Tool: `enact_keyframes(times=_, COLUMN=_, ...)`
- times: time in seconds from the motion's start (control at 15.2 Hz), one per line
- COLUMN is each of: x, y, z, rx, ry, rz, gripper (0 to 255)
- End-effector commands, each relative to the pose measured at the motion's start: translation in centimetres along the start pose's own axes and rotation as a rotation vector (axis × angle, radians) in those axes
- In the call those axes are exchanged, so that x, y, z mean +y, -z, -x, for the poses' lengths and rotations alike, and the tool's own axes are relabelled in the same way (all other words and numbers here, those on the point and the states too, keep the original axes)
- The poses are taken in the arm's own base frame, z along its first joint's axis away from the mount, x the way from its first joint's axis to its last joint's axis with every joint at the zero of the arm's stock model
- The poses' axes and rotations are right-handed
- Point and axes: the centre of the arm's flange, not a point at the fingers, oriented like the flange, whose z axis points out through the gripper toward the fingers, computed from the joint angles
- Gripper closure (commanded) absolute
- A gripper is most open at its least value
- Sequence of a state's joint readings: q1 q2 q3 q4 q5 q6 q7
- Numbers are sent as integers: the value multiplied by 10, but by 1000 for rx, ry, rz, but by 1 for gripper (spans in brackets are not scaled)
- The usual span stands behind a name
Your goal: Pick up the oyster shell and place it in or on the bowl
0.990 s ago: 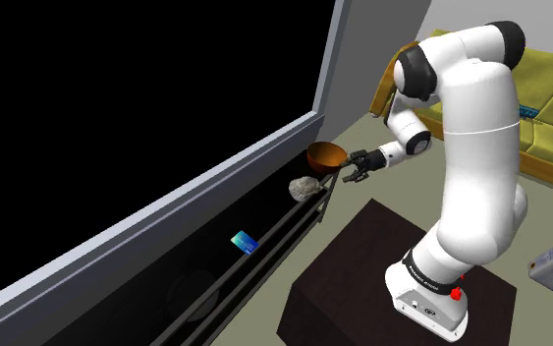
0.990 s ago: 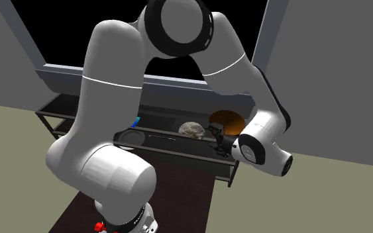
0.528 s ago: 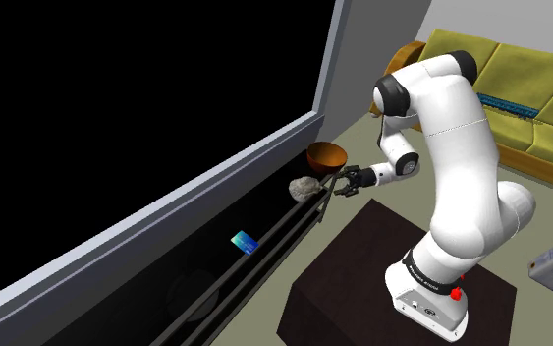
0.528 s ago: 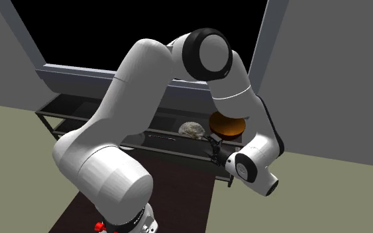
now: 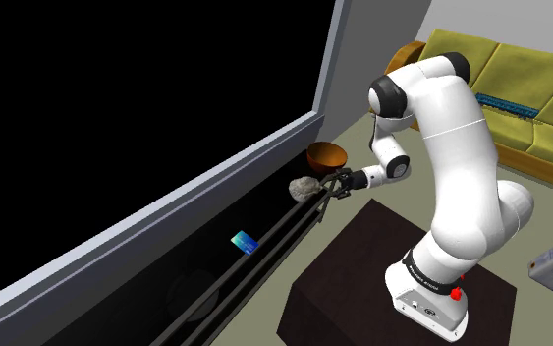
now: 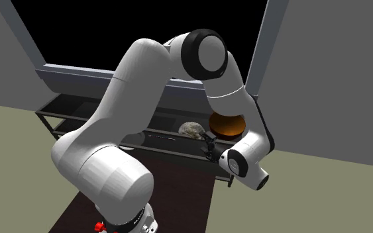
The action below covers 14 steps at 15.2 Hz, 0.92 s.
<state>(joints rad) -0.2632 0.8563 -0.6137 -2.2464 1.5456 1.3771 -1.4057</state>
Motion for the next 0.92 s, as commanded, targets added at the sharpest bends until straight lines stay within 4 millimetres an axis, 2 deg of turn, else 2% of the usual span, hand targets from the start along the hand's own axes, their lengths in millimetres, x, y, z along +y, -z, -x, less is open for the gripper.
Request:
enact_keyframes(times=0.0, x=0, y=-1, z=0, rx=0, ry=0, rz=0, gripper=0)
enact_keyframes(times=0.26, x=0, y=-1, z=0, rx=0, ry=0, rz=0, gripper=0)
enact_keyframes(times=0.33, x=0, y=-1, z=0, rx=0, ry=0, rz=0, gripper=255)
enact_keyframes(times=0.86, x=0, y=-1, z=0, rx=0, ry=0, rz=0, gripper=255)
